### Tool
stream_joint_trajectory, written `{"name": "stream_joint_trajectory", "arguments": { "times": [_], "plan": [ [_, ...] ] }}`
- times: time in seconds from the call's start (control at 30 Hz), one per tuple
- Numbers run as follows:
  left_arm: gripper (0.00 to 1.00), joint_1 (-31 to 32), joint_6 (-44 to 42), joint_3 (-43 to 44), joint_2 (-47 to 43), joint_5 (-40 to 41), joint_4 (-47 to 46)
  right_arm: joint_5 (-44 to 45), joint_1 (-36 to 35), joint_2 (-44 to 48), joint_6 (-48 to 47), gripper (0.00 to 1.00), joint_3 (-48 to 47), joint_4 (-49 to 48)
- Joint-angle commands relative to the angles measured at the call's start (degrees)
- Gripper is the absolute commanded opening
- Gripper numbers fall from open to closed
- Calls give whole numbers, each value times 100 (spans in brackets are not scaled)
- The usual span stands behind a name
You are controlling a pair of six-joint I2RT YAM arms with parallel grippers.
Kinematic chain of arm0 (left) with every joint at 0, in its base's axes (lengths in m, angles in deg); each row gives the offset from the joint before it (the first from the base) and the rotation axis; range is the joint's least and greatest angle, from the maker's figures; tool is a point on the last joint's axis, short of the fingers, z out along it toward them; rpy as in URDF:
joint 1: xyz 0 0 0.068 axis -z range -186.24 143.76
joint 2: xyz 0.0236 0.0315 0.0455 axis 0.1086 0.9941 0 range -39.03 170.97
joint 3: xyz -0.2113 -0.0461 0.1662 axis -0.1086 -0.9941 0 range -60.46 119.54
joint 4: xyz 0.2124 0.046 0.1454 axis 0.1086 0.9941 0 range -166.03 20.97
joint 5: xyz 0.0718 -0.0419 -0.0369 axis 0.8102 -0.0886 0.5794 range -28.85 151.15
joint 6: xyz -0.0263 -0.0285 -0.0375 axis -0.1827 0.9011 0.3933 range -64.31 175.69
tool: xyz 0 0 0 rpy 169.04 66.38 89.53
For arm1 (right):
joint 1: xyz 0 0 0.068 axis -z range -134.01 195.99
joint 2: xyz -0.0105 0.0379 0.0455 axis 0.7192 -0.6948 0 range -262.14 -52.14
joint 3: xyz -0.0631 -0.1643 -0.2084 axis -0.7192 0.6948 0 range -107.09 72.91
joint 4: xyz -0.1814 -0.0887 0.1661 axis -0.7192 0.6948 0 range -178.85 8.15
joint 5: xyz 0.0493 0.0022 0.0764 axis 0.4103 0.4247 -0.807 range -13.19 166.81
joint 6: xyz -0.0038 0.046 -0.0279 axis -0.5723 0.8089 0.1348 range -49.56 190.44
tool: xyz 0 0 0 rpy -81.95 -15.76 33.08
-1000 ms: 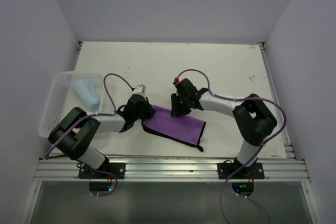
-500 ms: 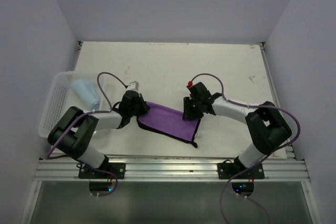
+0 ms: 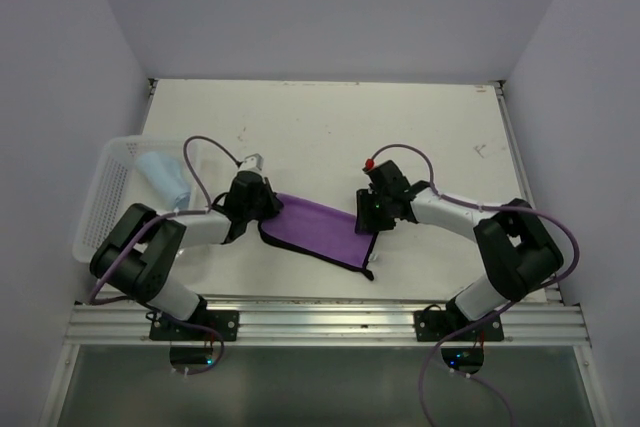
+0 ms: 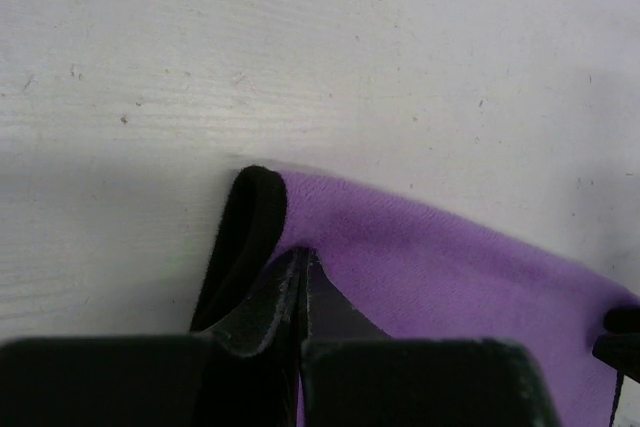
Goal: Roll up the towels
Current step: Fold the towel
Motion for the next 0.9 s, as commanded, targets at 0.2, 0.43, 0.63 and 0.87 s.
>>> {"name": "stream_joint_trajectory", "arguments": {
  "times": [0.2,0.43,0.63,0.87],
  "plan": [
    [0,-56,-515,-531,-764,-405,-363,94,41,643,-225,45,-401,395],
    [11,24,-805,-366,-1784,-240,82,313,41,1495,-6,45,-122,773],
    [40,24,-806,143,-2355,217,1057,454,-12,1918,433,44,652,756],
    [62,24,-911,1021,-2813,296,1893,165,-161,2033,987,44,1189,352]
  ]
}}
